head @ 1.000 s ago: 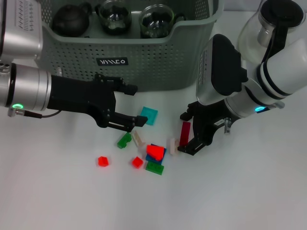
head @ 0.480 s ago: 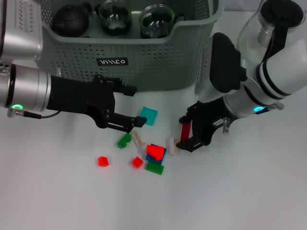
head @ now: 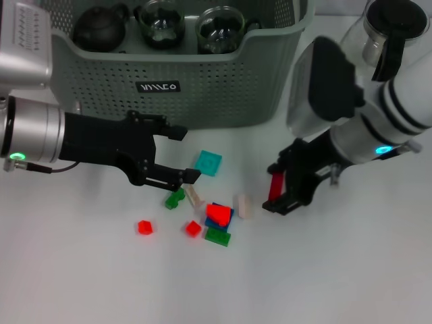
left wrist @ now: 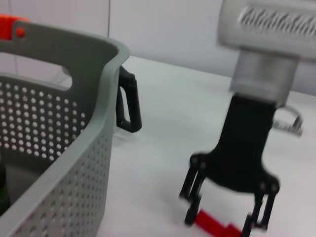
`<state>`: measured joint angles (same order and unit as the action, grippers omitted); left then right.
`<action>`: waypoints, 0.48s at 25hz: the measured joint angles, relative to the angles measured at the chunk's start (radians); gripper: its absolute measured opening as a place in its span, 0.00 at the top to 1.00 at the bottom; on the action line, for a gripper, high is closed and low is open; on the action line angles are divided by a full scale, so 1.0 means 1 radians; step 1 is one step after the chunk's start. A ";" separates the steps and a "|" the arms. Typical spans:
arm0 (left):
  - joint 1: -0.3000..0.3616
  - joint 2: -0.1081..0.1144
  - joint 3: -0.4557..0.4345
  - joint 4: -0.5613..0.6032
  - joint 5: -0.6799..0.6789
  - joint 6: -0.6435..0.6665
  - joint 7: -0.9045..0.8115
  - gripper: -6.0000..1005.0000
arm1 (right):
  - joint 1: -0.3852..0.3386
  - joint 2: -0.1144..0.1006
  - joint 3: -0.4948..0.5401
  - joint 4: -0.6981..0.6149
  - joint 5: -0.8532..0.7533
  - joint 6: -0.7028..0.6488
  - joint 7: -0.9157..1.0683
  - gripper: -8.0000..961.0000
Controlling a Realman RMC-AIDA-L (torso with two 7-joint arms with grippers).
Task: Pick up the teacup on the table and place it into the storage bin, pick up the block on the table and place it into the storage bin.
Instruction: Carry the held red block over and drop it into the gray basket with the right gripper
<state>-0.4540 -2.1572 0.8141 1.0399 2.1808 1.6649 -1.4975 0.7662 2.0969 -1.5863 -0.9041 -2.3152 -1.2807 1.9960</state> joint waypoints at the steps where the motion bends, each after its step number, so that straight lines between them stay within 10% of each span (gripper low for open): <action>1: 0.004 0.000 -0.002 0.001 0.000 0.000 0.000 0.16 | -0.016 0.000 0.011 -0.055 -0.023 -0.038 0.024 0.27; 12: 0.033 0.014 -0.041 0.002 0.002 -0.009 0.022 0.16 | 0.030 0.003 0.291 -0.427 0.089 -0.431 0.140 0.27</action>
<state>-0.4211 -2.1432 0.7731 1.0417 2.1833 1.6556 -1.4755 0.7963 2.1002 -1.2950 -1.3308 -2.2260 -1.7116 2.1364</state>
